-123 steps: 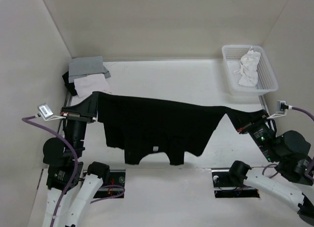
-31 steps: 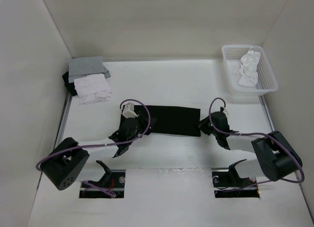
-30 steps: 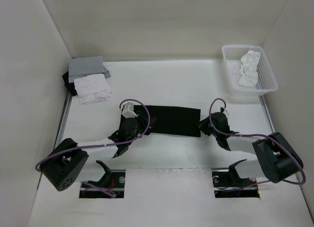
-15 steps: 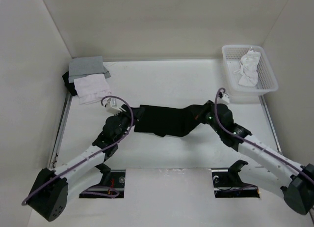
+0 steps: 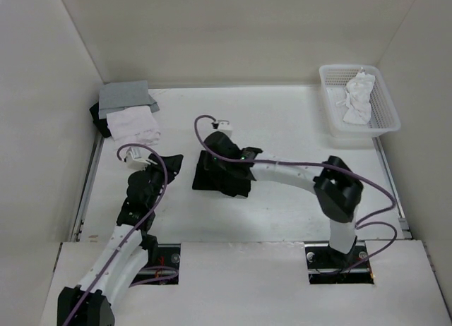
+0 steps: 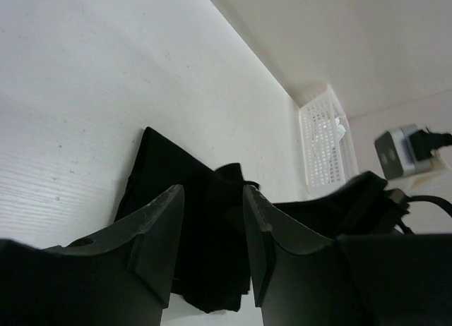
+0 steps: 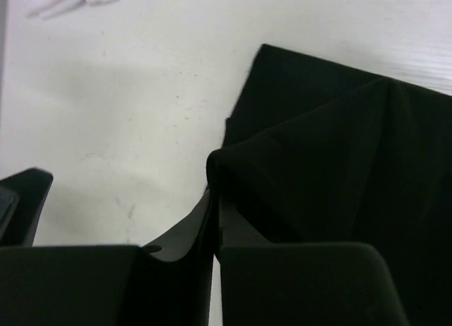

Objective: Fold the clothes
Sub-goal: Fold the tank top

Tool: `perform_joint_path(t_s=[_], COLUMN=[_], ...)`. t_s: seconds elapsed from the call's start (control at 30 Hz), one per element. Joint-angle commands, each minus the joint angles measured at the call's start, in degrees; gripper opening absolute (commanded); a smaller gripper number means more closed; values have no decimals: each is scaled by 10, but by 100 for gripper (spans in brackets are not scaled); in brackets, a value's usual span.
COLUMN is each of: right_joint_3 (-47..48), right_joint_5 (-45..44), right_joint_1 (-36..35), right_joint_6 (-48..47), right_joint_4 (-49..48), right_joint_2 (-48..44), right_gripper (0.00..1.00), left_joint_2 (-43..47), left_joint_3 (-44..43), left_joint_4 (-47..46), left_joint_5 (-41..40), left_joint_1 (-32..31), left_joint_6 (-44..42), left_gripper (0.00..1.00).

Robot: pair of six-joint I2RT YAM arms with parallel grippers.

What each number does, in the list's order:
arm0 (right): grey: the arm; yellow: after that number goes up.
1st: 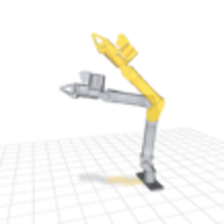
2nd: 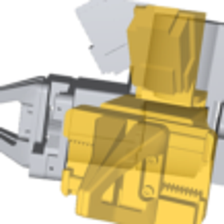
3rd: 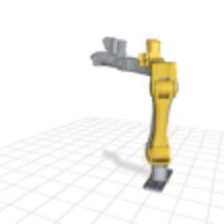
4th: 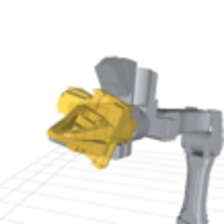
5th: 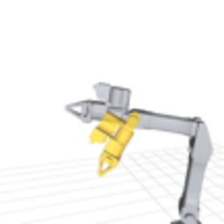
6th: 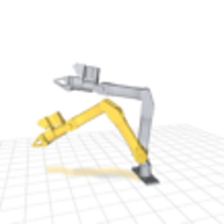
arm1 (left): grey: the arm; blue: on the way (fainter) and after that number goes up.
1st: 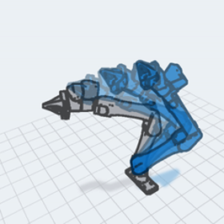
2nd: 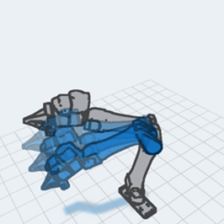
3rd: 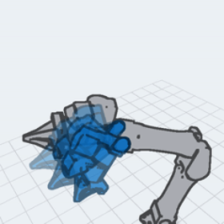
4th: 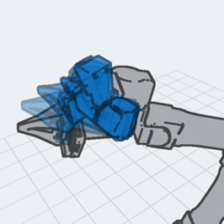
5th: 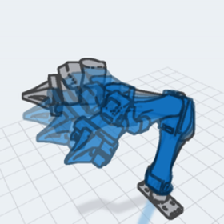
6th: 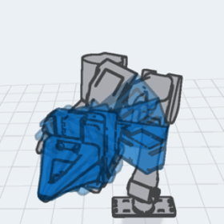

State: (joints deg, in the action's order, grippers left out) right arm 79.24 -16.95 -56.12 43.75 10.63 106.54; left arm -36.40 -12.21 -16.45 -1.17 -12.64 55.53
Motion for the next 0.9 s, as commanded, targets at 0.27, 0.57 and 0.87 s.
perform_joint_path(t_s=[0.27,0.57,0.87], right_joint_3=[-7,-129,-72], right_joint_5=[-1,77,141], right_joint_1=[-33,35,38], right_joint_6=[-7,-11,19], right_joint_4=[-86,-124,-158], right_joint_2=[-46,-95,25], right_gripper=[59,15,42], left_joint_2=[8,-135,-81], left_joint_3=[-4,-35,45], left_joint_4=[-2,-87,-83], left_joint_5=[61,-23,-162], left_joint_1=[33,-144,-187], left_joint_6=[-9,-27,6], left_gripper=[39,40,39])
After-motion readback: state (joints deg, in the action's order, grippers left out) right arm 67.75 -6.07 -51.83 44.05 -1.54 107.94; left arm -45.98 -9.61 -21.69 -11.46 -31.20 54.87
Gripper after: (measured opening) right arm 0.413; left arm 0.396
